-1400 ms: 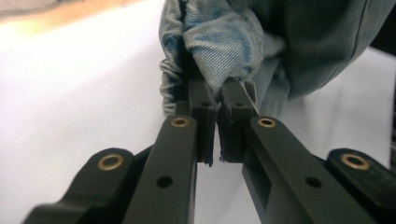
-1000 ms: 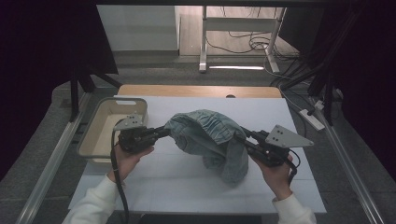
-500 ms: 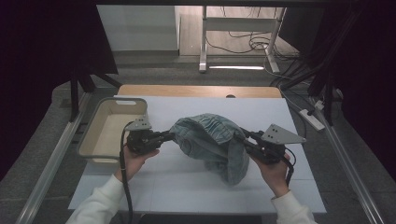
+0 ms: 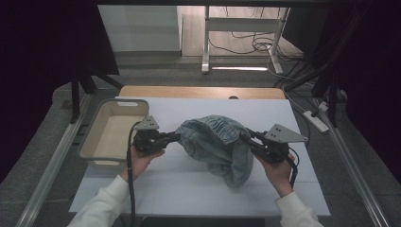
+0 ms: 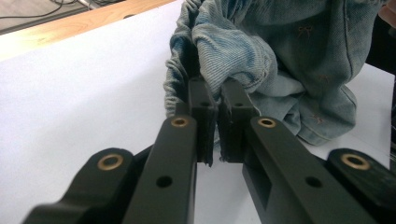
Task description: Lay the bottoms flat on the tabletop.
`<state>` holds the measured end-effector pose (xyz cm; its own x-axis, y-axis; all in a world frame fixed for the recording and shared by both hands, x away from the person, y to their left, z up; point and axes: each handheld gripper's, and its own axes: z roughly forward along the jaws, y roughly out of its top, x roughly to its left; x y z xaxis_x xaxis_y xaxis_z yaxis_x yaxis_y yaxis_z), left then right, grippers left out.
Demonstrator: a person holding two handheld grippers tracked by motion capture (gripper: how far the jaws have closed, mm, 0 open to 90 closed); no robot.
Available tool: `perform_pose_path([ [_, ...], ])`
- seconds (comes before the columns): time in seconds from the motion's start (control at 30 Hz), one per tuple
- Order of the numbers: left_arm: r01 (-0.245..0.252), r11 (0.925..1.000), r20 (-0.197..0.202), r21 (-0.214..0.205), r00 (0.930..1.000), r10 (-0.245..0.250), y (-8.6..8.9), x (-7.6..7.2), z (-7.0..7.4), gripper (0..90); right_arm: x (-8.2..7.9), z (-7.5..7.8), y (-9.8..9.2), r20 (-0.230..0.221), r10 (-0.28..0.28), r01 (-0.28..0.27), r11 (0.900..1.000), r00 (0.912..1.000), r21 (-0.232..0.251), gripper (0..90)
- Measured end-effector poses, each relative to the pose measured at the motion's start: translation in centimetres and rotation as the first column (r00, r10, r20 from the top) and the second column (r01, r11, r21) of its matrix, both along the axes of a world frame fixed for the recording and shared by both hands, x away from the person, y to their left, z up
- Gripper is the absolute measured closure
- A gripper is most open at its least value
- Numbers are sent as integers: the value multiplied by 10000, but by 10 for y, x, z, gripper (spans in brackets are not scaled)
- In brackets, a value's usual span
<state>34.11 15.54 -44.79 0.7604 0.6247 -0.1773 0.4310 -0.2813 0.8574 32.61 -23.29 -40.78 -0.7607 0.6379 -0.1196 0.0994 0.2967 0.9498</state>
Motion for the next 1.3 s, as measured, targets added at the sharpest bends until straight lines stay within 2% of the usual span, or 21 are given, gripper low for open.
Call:
perform_pose_path([
  [0.43, -45, 9994, -180, 351, 9998, 51, -14, 15, -6, 848, 15, -13, -8, -370, -417, 409, 9989, 9984, -220, 756],
  [0.7, -61, 9992, -247, 392, 9997, 71, -19, 25, -7, 847, 21, -17, -10, -343, -646, 632, 9971, 9973, -413, 755],
  [0.97, -83, 9983, -333, 580, 9994, 103, -26, 35, -11, 846, 33, -22, -12, -578, -884, 862, 9954, 9944, -408, 751],
  [1.3, -85, 9977, -444, 672, 9989, 115, -31, 48, -12, 844, 43, -26, -13, -586, -1083, 1054, 9932, 9924, -502, 742],
])
